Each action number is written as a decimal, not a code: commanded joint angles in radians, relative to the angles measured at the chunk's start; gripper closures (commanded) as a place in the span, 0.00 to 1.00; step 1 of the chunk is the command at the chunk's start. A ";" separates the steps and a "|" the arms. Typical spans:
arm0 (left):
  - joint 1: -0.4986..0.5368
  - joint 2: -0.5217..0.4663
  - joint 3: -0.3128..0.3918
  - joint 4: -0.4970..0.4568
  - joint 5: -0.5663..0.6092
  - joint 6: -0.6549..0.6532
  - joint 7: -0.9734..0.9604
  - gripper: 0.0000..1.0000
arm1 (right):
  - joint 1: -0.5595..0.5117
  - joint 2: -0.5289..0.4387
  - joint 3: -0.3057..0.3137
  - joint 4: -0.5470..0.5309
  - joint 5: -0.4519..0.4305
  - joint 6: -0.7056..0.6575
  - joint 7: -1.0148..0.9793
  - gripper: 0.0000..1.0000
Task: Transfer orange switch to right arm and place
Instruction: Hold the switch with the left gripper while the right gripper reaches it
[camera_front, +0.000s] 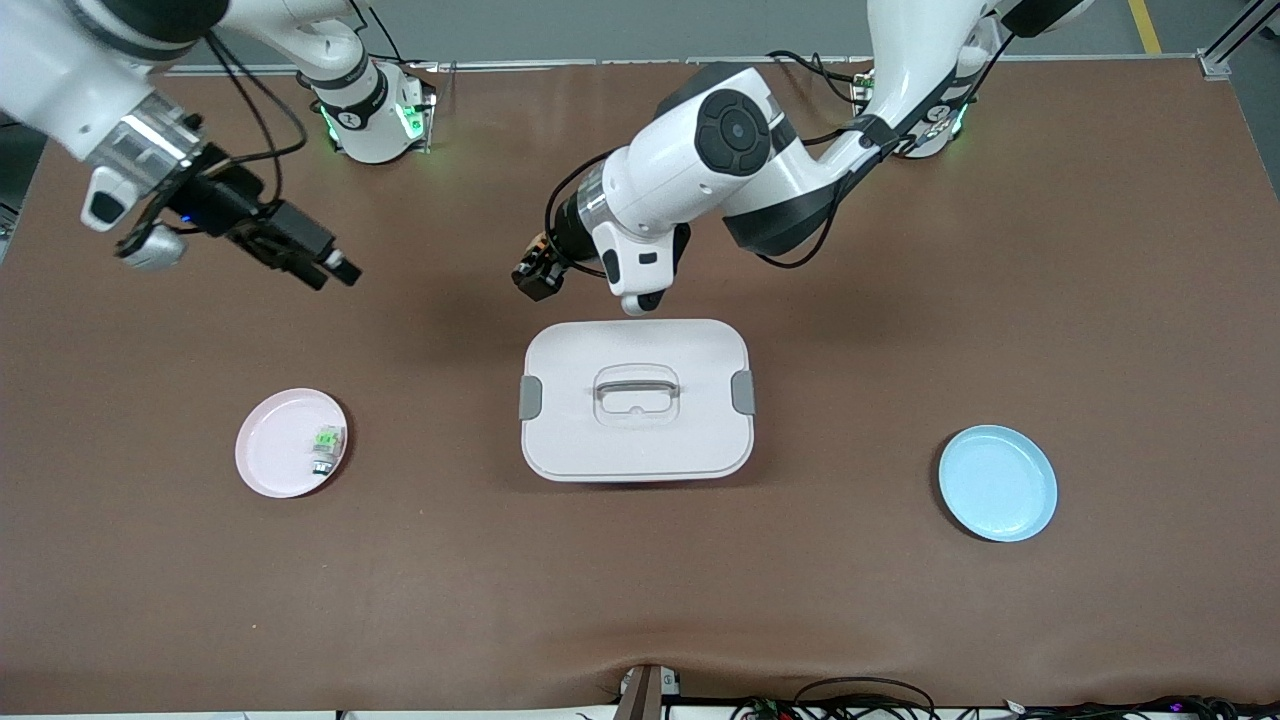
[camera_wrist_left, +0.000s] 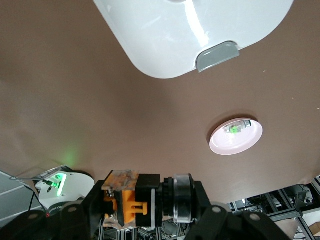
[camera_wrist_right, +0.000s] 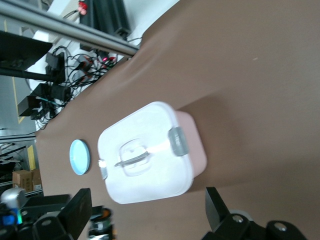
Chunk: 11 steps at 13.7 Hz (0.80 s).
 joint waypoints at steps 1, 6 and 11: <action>-0.018 0.011 0.000 0.033 -0.016 -0.001 -0.053 1.00 | 0.134 -0.030 -0.010 -0.074 0.026 0.153 0.073 0.00; -0.039 0.013 0.000 0.033 -0.016 -0.001 -0.067 1.00 | 0.291 -0.008 -0.010 -0.151 0.026 0.355 0.107 0.00; -0.036 0.025 0.002 0.033 -0.019 -0.001 -0.058 1.00 | 0.325 -0.007 -0.005 -0.179 0.025 0.352 0.076 0.00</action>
